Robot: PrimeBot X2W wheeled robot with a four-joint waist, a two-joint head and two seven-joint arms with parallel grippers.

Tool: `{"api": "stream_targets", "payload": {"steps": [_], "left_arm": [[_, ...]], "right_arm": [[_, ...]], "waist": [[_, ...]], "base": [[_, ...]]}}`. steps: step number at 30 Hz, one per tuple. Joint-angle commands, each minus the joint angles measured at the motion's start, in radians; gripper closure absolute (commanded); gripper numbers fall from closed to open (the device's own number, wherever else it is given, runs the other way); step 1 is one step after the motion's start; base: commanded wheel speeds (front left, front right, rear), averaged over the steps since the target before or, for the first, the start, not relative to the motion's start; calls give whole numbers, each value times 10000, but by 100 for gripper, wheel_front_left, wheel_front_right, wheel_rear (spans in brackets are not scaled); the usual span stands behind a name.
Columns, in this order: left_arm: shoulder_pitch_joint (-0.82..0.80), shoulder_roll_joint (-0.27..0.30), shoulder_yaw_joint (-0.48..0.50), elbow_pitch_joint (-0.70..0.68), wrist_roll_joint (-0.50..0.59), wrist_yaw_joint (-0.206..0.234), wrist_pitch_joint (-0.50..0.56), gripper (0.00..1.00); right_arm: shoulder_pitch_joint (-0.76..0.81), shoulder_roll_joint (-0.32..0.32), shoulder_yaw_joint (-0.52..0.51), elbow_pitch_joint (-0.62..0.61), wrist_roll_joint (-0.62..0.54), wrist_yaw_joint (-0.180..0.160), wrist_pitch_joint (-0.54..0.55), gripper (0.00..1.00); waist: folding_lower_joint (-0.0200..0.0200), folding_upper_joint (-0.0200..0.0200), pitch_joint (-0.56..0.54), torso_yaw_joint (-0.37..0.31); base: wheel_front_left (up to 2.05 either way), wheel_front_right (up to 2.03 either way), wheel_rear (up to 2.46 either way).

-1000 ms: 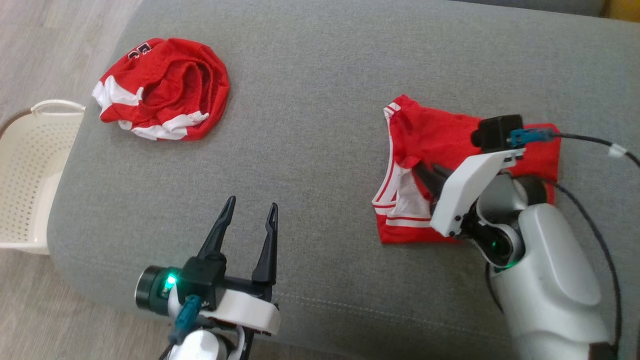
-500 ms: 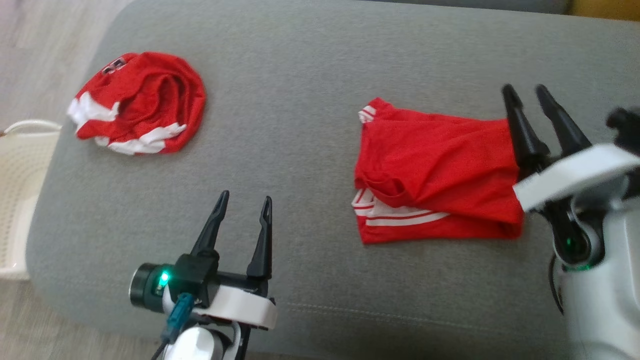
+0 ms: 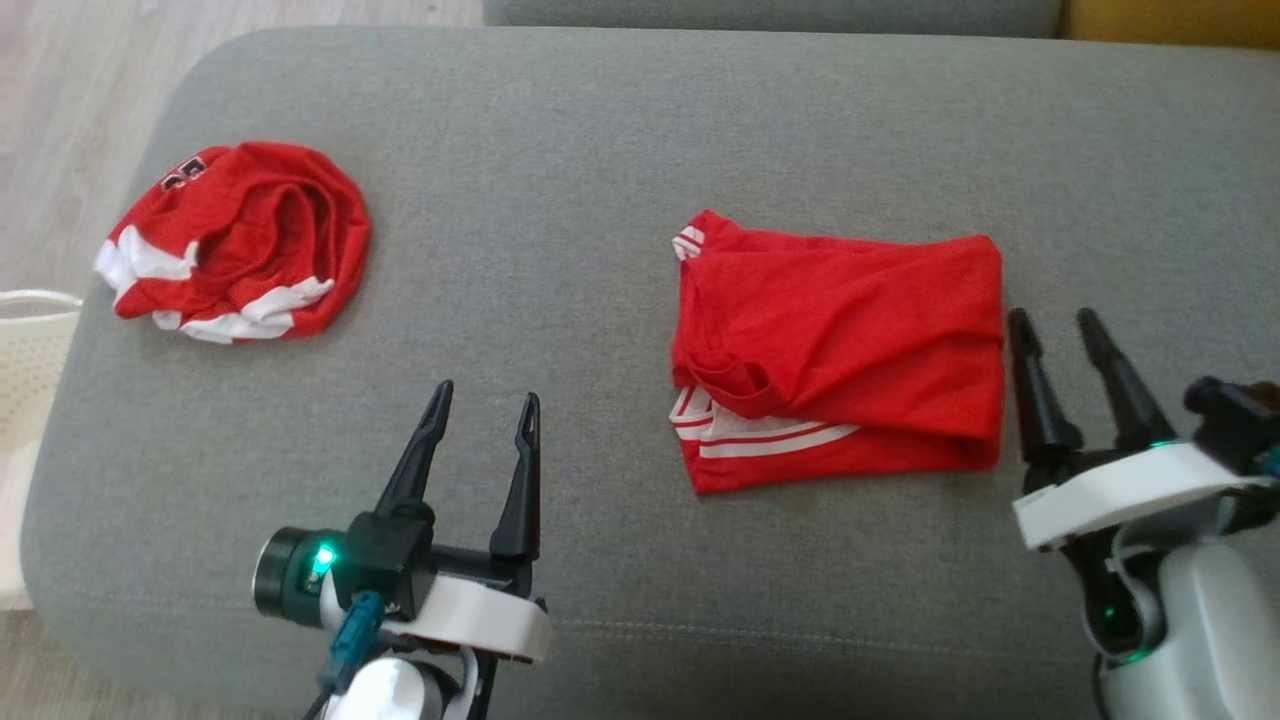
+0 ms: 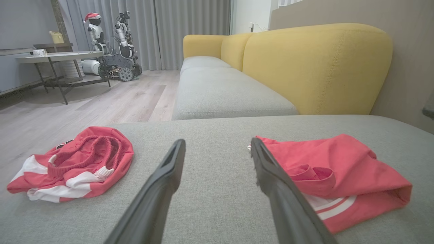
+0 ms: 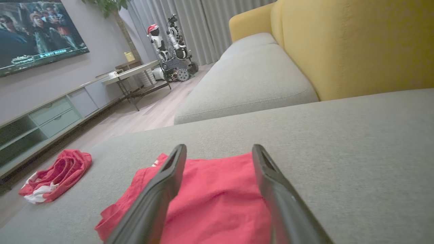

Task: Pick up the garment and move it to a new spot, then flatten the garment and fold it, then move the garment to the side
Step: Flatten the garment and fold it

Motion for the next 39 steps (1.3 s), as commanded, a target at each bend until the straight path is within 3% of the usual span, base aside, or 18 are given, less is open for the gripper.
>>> {"api": "stream_targets", "payload": {"steps": [1, 9, 14, 18, 23, 29, 31, 34, 38, 39], "left_arm": [[-196, -59, 304, -348, 69, 4, -53, 0], [-273, -60, 110, -269, -89, 54, -53, 0], [-364, -60, -91, -208, -256, 97, -53, 0], [-442, -60, -270, -139, -351, 110, -53, 0], [-413, -60, -274, -151, -341, 150, -53, 0], [-396, -60, -208, -193, -290, 128, -53, 0], [-413, -60, -203, -202, -258, 119, -53, 0], [-434, -60, -160, -251, -198, 154, -53, 0], [-418, -60, -166, -278, -204, 163, -53, 0], [-418, -60, -166, -278, -204, 163, -53, 0]], "right_arm": [[-297, -72, 271, -311, -105, 63, -100, 100], [-1273, -21, 1003, 1158, -1065, 63, -306, 100], [-1922, 388, 1650, 3031, -2119, 63, -441, 100], [-2190, 988, 1613, 4691, -2625, 63, -716, 100], [-2286, 1324, 2300, 5832, -2332, 63, -1300, 100], [-2206, 1341, 5217, 5111, -141, 63, -1695, 100], [-2336, 1342, 5738, 4923, 497, 63, -1918, 100], [-2924, 1343, 5194, 5318, 376, 63, -2402, 100], [-3267, 1343, 3074, 5677, -860, 63, -2535, 100], [-3267, 1343, 3074, 5677, -860, 63, -2535, 100]], "waist": [[0, 0, -15, 55], [0, 0, 109, 663], [0, 0, 225, 1173], [0, 0, 274, 1594], [0, 0, 306, 1858], [0, 0, 381, 1775], [0, 0, 379, 1674], [0, 0, 350, 1442], [0, 0, 353, 1325], [0, 0, 353, 1325]], "base": [[0, 0, 0], [0, 0, 0], [0, 0, 0], [0, 0, 0], [0, 0, 0], [0, 0, 0], [0, 0, 0], [0, 0, 0], [0, 0, 0], [0, 0, 0]]}}
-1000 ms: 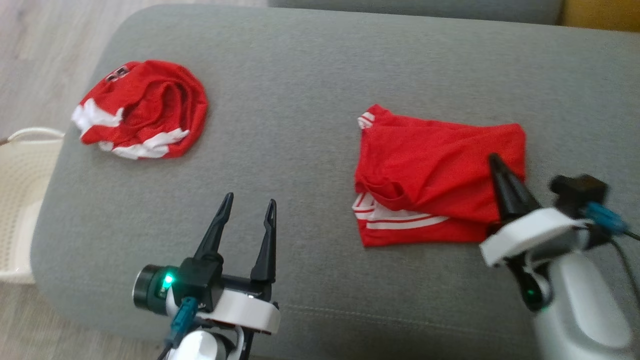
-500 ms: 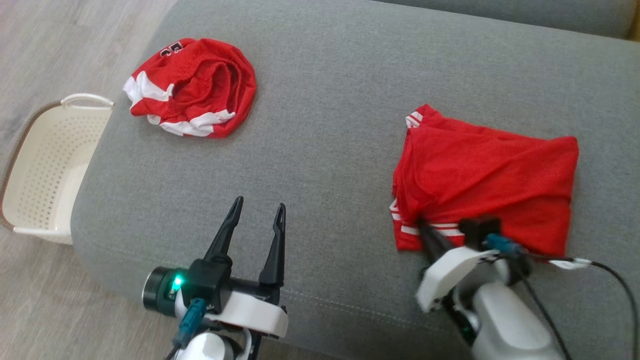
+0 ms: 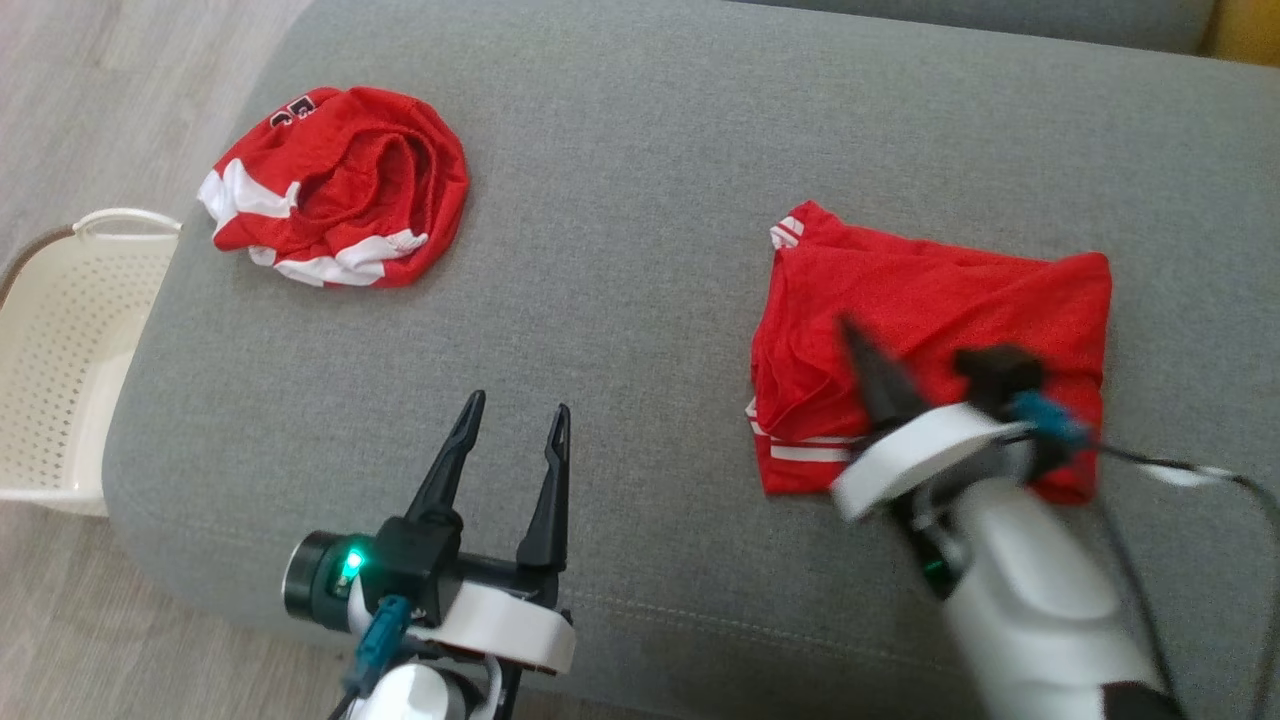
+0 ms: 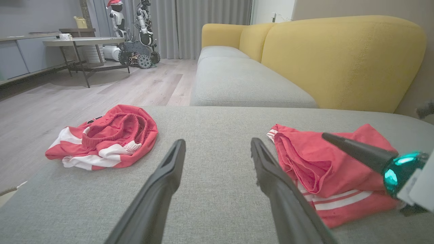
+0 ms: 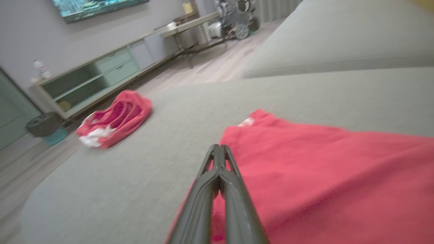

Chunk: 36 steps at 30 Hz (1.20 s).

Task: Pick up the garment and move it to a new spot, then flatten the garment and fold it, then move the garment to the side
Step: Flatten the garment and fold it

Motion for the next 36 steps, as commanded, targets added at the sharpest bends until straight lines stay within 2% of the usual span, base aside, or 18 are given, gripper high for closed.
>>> {"api": "stream_targets", "payload": {"steps": [1, 3, 5, 10, 15, 21, 24, 25, 26, 27, 31, 36], "left_arm": [[-385, -56, 338, -373, 43, 71, -53, 0], [-416, -56, 262, -349, 2, 62, -53, 0], [-461, -56, 157, -308, -49, 41, -53, 0], [-597, -56, 63, -240, -141, 22, -53, 0], [-697, -57, 6, -154, -145, 18, -53, 0], [-653, -57, 58, -83, -149, 77, -53, 0], [-570, -57, 124, -156, -133, 101, -53, 0], [-527, -57, 177, -192, -115, 119, -53, 0], [-479, -57, 239, -245, -98, 132, -53, 0], [-433, -57, 308, -312, -86, 144, -53, 0], [-174, -57, 605, -492, -88, 121, -53, 0], [133, -57, 1068, -581, -248, 137, -53, 0]], "right_arm": [[-57, 124, -190, -259, -384, 63, -120, 100], [101, 124, -1125, -88, -1109, 63, -123, 100], [246, 124, -1487, 255, -1452, 63, -124, 100], [260, 125, -894, 833, -1122, 63, -126, 100], [229, 125, 481, 791, -131, 63, -126, 100], [619, 125, 3427, -362, 2337, 63, -119, 100], [493, 125, 4049, -982, 3183, 63, -123, 100], [398, 125, 3952, -1203, 3220, 63, -124, 85], [341, 125, 3767, -1415, 3138, 63, -124, 47], [317, 125, 3447, -1658, 2991, 63, -125, 0], [725, 121, 1474, -2943, 1630, 63, -126, 0], [2117, -80, -1080, -5069, 43, 63, -126, 0]], "waist": [[0, -1, 18, 5], [0, -1, 32, 60], [0, -1, 40, 179], [0, -1, 170, 492], [0, -1, 251, 744], [0, -1, 120, 681], [0, -1, -67, 437], [0, -1, -135, 319], [0, -1, -202, 198], [0, -1, -274, 67], [0, -1, -624, -482], [0, -1, -1193, -1121]], "base": [[0, 0, 0], [0, 0, 0], [0, 0, 0], [0, 0, 0], [0, 0, 0], [0, 0, 0], [0, 0, 0], [0, 0, 0], [0, 0, 0], [0, 0, 0], [0, 0, 0], [0, 0, 0]]}}
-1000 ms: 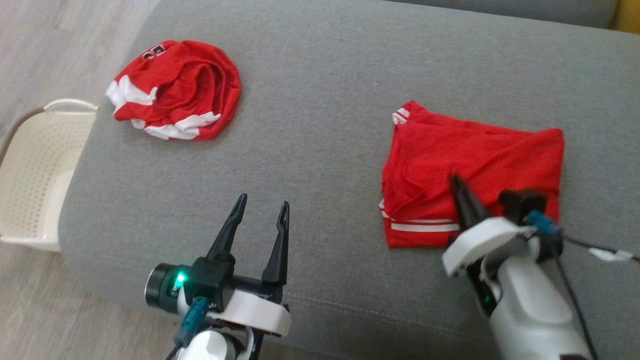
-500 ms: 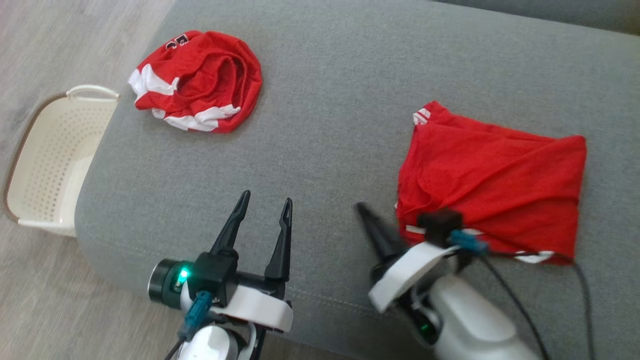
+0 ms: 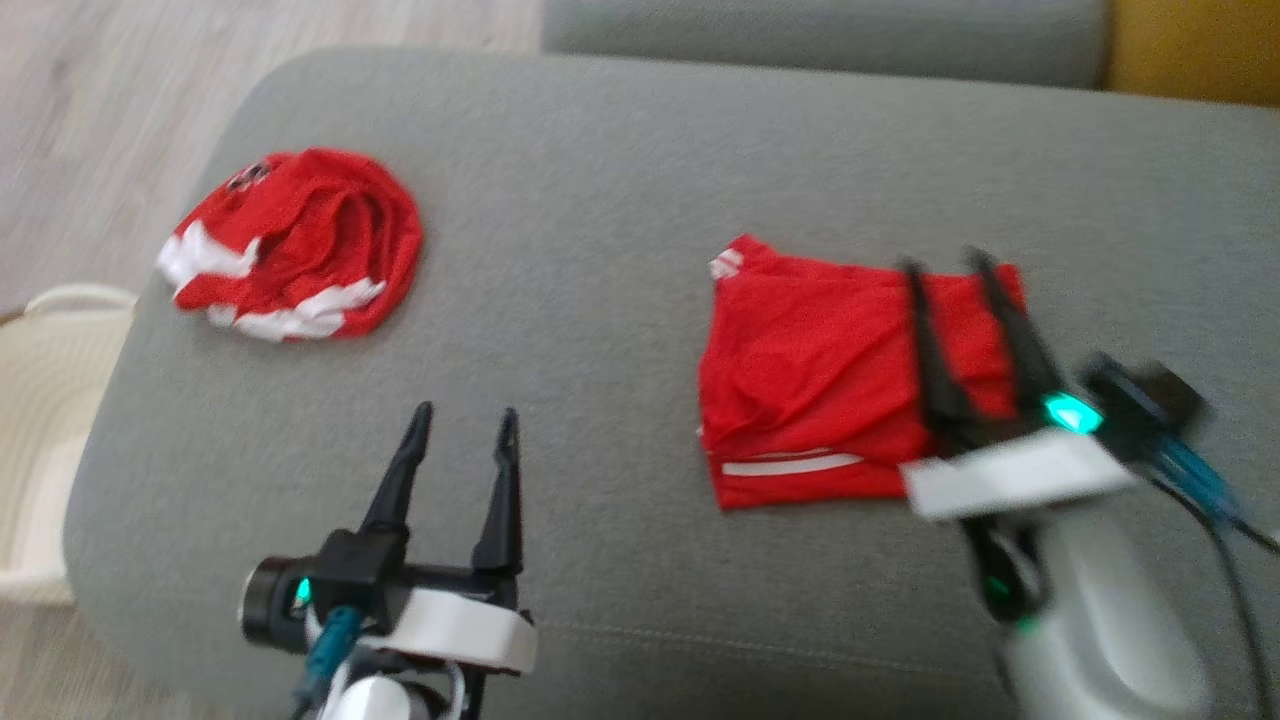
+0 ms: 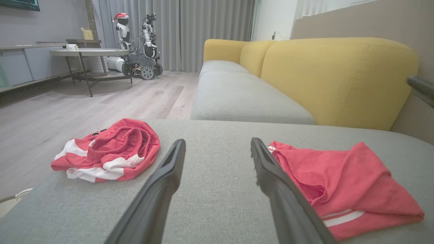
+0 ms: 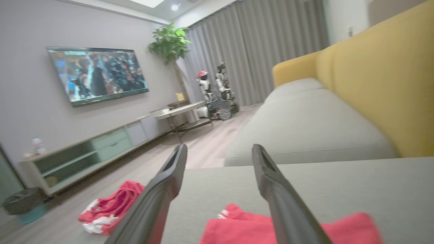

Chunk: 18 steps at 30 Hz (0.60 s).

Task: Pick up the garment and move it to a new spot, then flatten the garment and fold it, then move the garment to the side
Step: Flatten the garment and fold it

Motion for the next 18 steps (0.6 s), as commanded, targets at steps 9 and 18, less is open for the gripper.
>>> {"api": "stream_targets", "payload": {"steps": [9, 18], "left_arm": [[341, -44, 1159, -1013, 326, -125, -53, 0], [1296, -47, 1401, -883, 752, -339, -53, 0]], "right_arm": [[2589, -542, -1806, -2584, -829, 63, -110, 0], [4330, -326, -2004, -2869, -1224, 63, -110, 0]], "waist": [[0, -1, -1029, -1158], [0, -1, -1437, -1310]], "base": [[0, 0, 0], [0, 0, 0]]}}
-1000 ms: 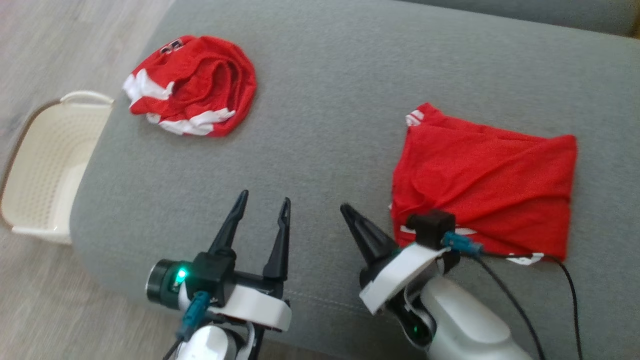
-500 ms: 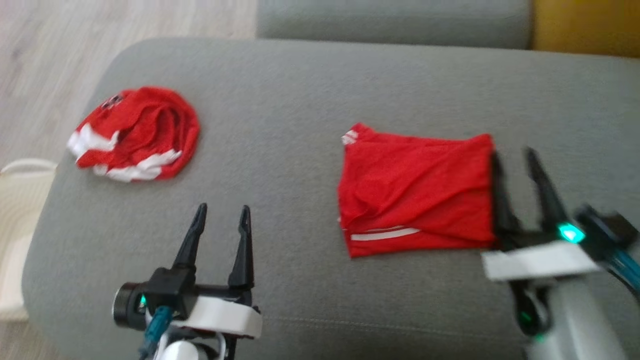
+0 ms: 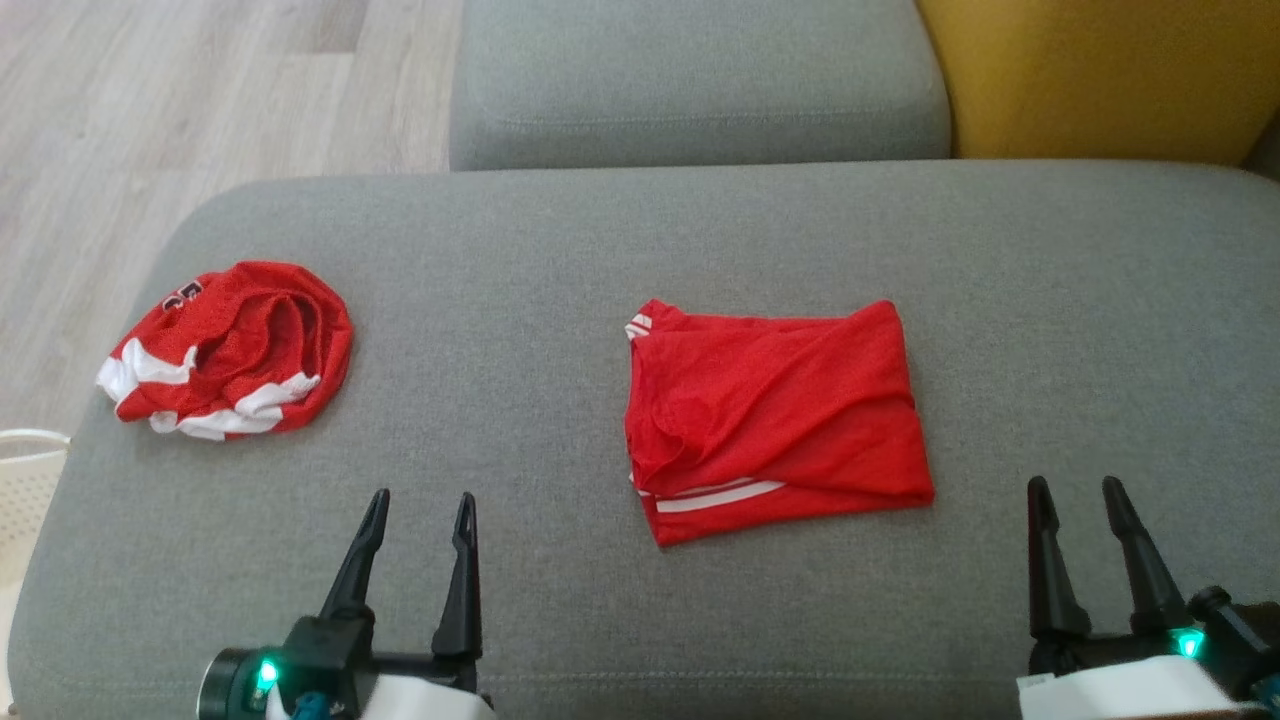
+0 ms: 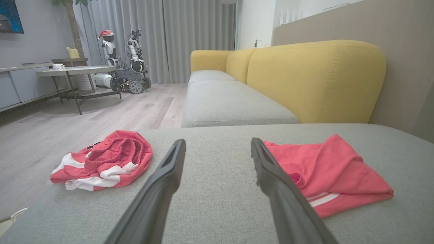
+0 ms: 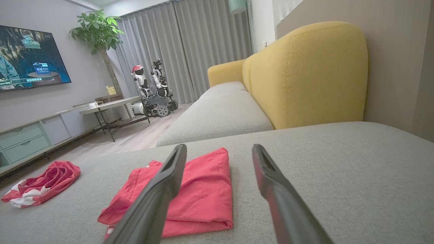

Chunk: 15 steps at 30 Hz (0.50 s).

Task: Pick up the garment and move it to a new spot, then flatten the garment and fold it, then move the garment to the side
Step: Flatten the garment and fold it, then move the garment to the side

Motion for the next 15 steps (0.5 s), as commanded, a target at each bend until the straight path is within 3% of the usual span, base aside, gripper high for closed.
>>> {"api": "stream_targets", "payload": {"steps": [1, 15], "left_arm": [[-373, -53, 416, -289, 66, -22, -53, 0], [-220, -56, 479, -34, 343, -139, -53, 0]], "right_arm": [[-325, -10, 231, -402, -107, 63, -72, 0], [-226, 163, 305, -375, -184, 63, -72, 0]], "waist": [[0, -1, -64, -5], [0, -1, -288, 148]], "base": [[0, 0, 0], [0, 0, 0]]}}
